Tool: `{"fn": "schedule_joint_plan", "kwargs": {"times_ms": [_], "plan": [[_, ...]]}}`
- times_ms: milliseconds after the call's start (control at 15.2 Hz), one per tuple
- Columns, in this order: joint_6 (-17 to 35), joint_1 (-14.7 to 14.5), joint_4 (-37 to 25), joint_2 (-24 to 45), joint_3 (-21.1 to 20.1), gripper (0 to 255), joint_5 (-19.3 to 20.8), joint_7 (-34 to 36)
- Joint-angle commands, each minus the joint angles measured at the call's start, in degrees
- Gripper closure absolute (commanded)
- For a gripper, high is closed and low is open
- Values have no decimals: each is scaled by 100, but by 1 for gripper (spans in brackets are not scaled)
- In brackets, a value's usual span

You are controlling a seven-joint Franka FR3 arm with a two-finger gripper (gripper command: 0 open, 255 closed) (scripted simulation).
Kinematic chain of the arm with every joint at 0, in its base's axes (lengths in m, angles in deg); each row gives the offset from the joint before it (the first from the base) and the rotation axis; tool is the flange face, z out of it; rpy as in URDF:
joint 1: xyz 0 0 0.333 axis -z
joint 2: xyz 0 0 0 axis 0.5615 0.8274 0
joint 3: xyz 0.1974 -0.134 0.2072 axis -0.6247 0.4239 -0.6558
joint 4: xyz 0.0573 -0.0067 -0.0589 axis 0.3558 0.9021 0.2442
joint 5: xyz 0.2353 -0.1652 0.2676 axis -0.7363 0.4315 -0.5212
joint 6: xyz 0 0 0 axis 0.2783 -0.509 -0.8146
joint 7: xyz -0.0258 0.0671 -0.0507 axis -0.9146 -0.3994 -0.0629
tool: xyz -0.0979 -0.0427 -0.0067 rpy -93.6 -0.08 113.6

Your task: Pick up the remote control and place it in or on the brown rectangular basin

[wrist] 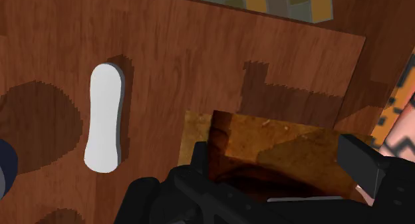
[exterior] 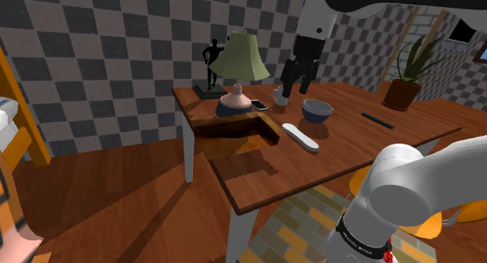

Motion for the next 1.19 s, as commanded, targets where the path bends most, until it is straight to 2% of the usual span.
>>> {"fn": "schedule_joint_plan", "kwargs": {"times_ms": [0,594,1122], "plan": [[0,0,0,0,0,0,0,0],[1254,461,871,363,771,0,599,-552],[2502,851,1223,1198,1535,0,1037,-1044]]}}
